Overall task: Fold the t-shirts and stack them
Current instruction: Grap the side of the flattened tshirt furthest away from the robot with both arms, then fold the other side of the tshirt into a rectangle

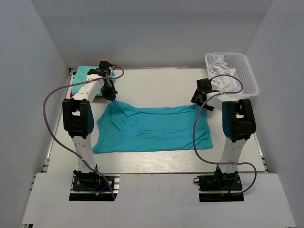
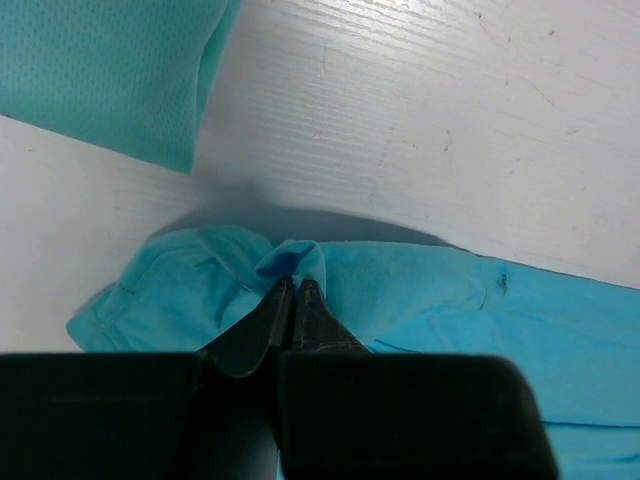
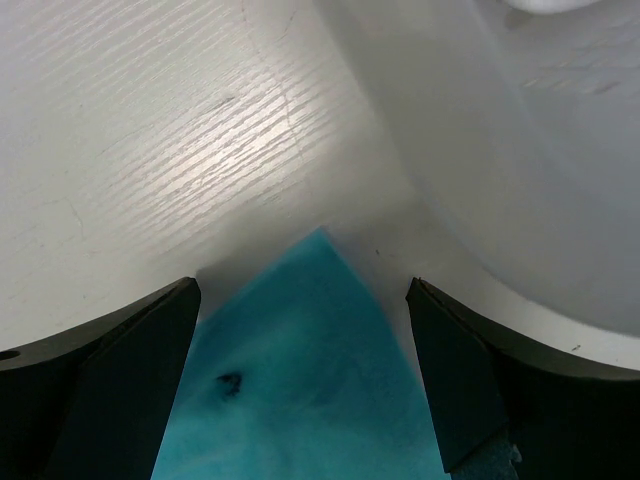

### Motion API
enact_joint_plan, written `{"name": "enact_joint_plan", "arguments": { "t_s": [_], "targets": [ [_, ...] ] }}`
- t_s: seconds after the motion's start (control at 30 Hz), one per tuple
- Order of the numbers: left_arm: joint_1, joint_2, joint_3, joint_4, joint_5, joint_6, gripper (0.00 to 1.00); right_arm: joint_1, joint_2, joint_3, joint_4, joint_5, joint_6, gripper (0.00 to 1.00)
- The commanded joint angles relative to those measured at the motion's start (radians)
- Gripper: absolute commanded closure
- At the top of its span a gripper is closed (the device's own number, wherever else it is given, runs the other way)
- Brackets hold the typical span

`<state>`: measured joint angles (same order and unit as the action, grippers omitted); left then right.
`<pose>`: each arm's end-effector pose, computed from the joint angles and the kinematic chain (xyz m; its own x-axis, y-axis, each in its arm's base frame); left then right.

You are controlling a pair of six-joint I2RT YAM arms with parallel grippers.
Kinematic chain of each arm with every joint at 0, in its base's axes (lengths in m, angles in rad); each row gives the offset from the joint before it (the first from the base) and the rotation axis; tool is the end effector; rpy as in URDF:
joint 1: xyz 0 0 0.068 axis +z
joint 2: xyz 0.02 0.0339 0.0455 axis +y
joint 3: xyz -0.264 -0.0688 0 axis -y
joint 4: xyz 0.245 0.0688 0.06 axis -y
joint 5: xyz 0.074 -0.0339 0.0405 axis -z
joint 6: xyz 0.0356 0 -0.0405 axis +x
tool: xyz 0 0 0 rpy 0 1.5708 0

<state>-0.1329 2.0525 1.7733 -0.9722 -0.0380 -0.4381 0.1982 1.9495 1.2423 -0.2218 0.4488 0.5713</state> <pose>0.4252 -0.0555 0.2336 -0.9033 -0.3069 -0.2996 -0.2900 0.9517 -0.1005 0.4014 0.0649 0.1603 -0.6189 0.3726 -0.6915 0.4896 0.8714 0.0313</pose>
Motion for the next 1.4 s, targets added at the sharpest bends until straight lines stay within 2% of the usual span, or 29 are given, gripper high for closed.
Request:
{"name": "enact_joint_plan", "arguments": {
  "t_s": [0.0, 0.17, 0.23, 0.27, 0.3, 0.37, 0.4, 0.47, 0.5, 0.53, 0.7, 0.83, 1.37],
  "targets": [
    [-0.004, -0.094, -0.002, 0.004, 0.027, -0.005, 1.00, -0.003, 0.034, 0.051, 0.016, 0.083, 0.002, 0.10],
    [-0.004, -0.115, -0.020, 0.013, 0.036, -0.005, 1.00, 0.000, 0.055, 0.066, 0.018, 0.074, 0.016, 0.14],
    [-0.004, -0.115, -0.020, 0.013, 0.036, -0.005, 1.00, -0.002, 0.057, 0.062, 0.016, 0.071, 0.016, 0.27],
    [-0.004, -0.115, -0.020, 0.013, 0.036, -0.005, 1.00, 0.000, 0.052, 0.057, 0.018, 0.065, 0.018, 0.30],
    [-0.004, -0.124, -0.020, 0.013, 0.036, -0.005, 1.00, 0.001, 0.049, 0.051, 0.021, 0.064, 0.021, 0.39],
    [-0.004, -0.124, -0.020, 0.013, 0.036, -0.005, 1.00, 0.001, 0.043, 0.043, 0.021, 0.061, 0.021, 0.48],
    [-0.004, -0.124, -0.020, 0.013, 0.036, -0.005, 1.00, 0.000, 0.031, 0.037, 0.018, 0.060, 0.021, 0.62],
    [-0.004, -0.124, -0.020, 0.013, 0.046, -0.005, 1.00, 0.004, 0.014, 0.020, 0.027, 0.070, 0.025, 0.74],
    [-0.004, -0.124, -0.020, 0.013, 0.046, -0.005, 1.00, 0.003, 0.006, 0.011, 0.045, 0.071, 0.025, 0.95],
    [-0.004, -0.124, -0.020, 0.003, 0.046, -0.005, 1.00, 0.003, 0.006, 0.011, 0.035, 0.076, 0.021, 1.00],
    [-0.004, -0.178, -0.060, 0.003, 0.046, -0.005, 1.00, 0.006, -0.024, 0.020, 0.033, 0.113, -0.002, 1.00],
    [-0.004, -0.250, -0.150, 0.003, 0.056, -0.025, 1.00, 0.012, -0.078, -0.006, 0.057, 0.122, -0.034, 1.00],
    [-0.013, -0.672, -0.598, 0.000, 0.125, -0.131, 1.00, 0.020, -0.434, -0.291, 0.091, 0.090, -0.077, 1.00]
  ]
}}
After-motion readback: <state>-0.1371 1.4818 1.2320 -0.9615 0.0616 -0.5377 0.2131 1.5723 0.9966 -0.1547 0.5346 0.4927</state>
